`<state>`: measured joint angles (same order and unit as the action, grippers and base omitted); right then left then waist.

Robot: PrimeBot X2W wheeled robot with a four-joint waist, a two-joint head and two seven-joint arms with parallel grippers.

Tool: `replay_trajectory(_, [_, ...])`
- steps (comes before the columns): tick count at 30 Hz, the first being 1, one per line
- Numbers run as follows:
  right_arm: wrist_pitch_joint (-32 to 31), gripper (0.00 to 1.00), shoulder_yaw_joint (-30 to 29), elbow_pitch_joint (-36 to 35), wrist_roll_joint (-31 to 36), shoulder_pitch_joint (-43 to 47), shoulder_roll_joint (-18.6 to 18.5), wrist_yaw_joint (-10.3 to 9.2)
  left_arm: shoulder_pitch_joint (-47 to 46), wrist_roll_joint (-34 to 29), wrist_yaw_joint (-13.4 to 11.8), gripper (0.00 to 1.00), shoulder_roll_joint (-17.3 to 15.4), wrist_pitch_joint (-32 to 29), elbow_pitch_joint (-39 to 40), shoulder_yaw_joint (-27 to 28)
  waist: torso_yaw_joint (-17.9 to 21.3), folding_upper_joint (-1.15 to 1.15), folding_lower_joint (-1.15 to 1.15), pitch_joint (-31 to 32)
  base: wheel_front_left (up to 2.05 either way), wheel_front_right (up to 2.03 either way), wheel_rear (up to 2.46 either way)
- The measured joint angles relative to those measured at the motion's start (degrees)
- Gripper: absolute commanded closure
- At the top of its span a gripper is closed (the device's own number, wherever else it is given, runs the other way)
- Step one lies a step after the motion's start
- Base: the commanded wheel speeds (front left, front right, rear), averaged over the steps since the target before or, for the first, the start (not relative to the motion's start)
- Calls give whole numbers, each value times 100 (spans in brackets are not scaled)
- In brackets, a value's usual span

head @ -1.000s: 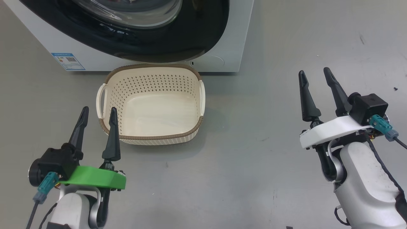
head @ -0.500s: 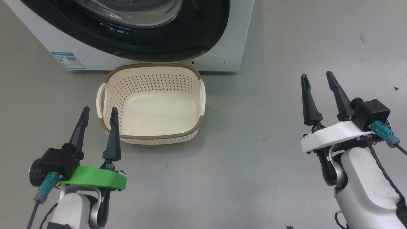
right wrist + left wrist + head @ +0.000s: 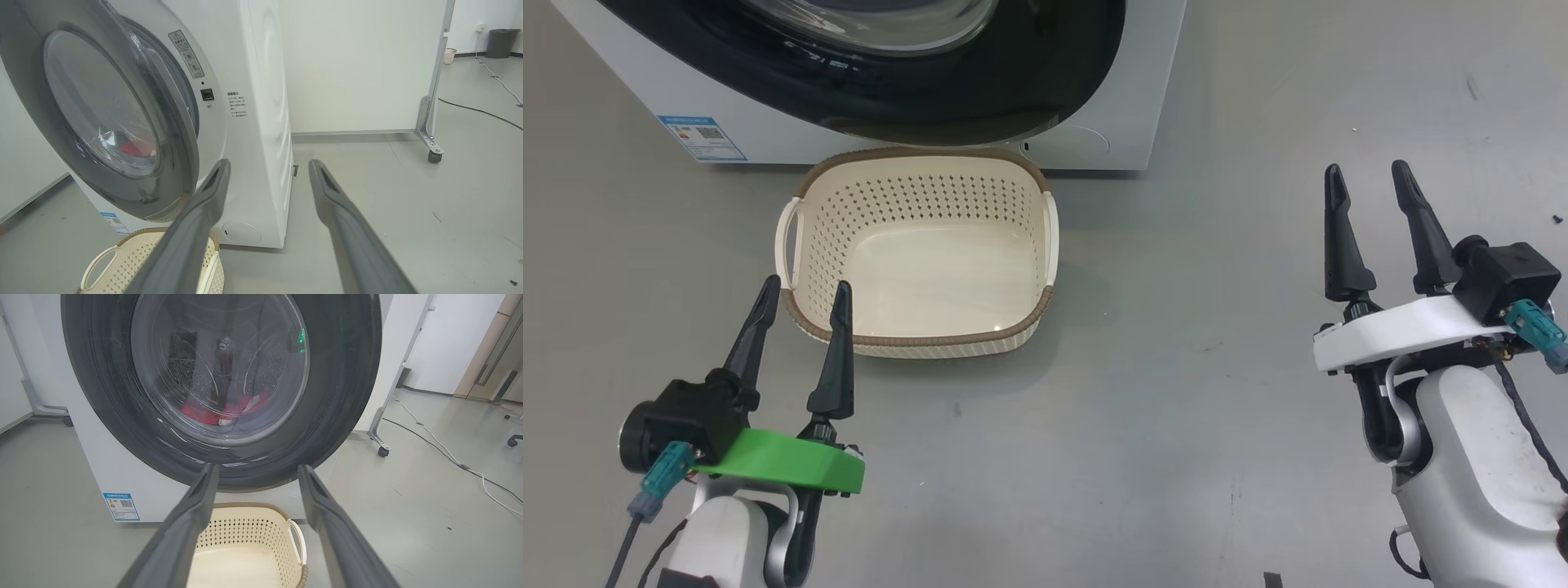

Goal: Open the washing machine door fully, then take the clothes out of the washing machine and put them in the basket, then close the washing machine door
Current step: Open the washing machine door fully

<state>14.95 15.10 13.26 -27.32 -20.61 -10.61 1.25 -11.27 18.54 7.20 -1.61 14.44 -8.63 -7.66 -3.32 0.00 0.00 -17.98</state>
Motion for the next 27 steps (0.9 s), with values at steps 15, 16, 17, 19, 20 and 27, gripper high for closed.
replay_trajectory(15, [-331,100,-8,-69,-41,-917,-207,189,-63,9,0,0,0,0,2,-207,-232,0,0,-284,0,0,0])
replay_trajectory(16, [-401,100,-23,-46,-90,-1004,-205,221,-64,9,0,0,0,0,1,-221,-249,0,0,-304,0,0,0])
replay_trajectory(17, [-464,100,-34,-23,-147,-1089,-203,221,-66,9,-1,0,-1,0,-2,-247,-265,0,0,-323,0,0,0])
replay_trajectory(19, [-576,100,-114,20,-280,-1255,-185,222,-80,9,0,0,0,0,-11,-325,-301,0,0,-356,0,0,0])
replay_trajectory(20, [-634,100,-171,52,-394,-1342,-172,223,-87,9,0,0,0,0,-15,-360,-321,0,0,-369,0,0,0])
replay_trajectory(27, [-1150,100,-423,372,-1026,-1914,-20,280,-202,11,0,0,0,0,-43,-533,-480,0,0,-423,0,0,0])
